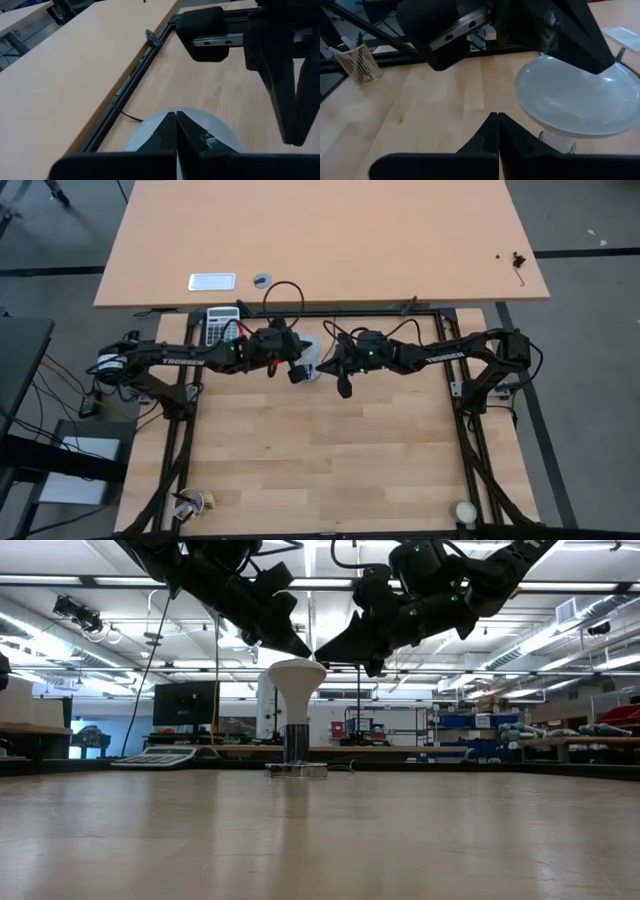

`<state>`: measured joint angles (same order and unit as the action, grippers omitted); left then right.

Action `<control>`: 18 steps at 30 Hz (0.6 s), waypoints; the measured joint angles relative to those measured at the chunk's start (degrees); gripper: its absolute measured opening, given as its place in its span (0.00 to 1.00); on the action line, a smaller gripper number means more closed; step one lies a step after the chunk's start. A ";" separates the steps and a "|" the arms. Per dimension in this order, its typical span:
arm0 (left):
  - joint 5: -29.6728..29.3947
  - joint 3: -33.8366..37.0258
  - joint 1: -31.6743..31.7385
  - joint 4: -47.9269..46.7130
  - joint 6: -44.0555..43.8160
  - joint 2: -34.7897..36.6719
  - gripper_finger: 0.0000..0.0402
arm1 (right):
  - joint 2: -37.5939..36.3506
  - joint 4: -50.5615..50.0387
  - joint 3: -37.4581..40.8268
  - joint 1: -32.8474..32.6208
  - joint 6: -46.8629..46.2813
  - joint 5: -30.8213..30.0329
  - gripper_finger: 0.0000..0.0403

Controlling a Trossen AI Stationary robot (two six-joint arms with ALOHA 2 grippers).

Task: Screw lightbulb
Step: Remove the lightbulb from the lamp

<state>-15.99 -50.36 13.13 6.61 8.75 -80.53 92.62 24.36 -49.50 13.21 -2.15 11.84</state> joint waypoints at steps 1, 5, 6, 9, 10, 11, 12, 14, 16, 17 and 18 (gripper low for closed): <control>-0.01 -0.01 0.00 0.17 -0.01 0.01 0.00 | 0.00 -0.04 0.00 0.02 0.42 -0.02 0.02; -0.04 -0.02 0.00 1.37 0.00 0.10 0.00 | 0.00 0.43 0.00 0.00 0.83 -0.05 0.02; -0.07 -0.03 0.00 1.49 0.02 0.24 0.00 | 0.00 0.39 0.00 0.00 0.85 -0.05 0.02; -0.28 -0.10 0.00 2.14 0.02 0.31 0.00 | 0.00 0.39 0.00 0.00 0.85 -0.05 0.02; -0.28 -0.10 0.00 2.14 0.02 0.34 0.00 | 0.00 0.40 0.00 0.00 0.85 -0.07 0.02; -0.28 -0.10 0.00 2.03 0.02 0.53 0.00 | 0.00 0.39 0.00 0.00 0.85 -0.09 0.02; -0.28 -0.10 0.00 2.10 0.02 0.66 0.00 | 0.00 0.38 0.00 0.00 0.85 -0.11 0.02; -0.30 -0.13 0.00 2.46 0.02 0.87 0.00 | 0.00 0.39 0.00 0.00 0.85 -0.17 0.02; -0.28 -0.14 0.00 1.78 0.05 1.43 0.00 | 0.00 0.37 0.00 0.00 0.92 -0.18 0.02; -0.29 -0.15 0.00 2.37 0.11 1.54 0.00 | 0.00 0.42 0.00 0.00 1.13 -0.18 0.02; -0.28 -0.21 0.00 2.76 0.13 1.65 0.00 | 0.00 0.38 0.00 0.00 1.25 -0.18 0.02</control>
<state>-16.27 -50.57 13.13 9.37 8.88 -78.88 92.62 24.73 -49.50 13.21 -0.90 11.66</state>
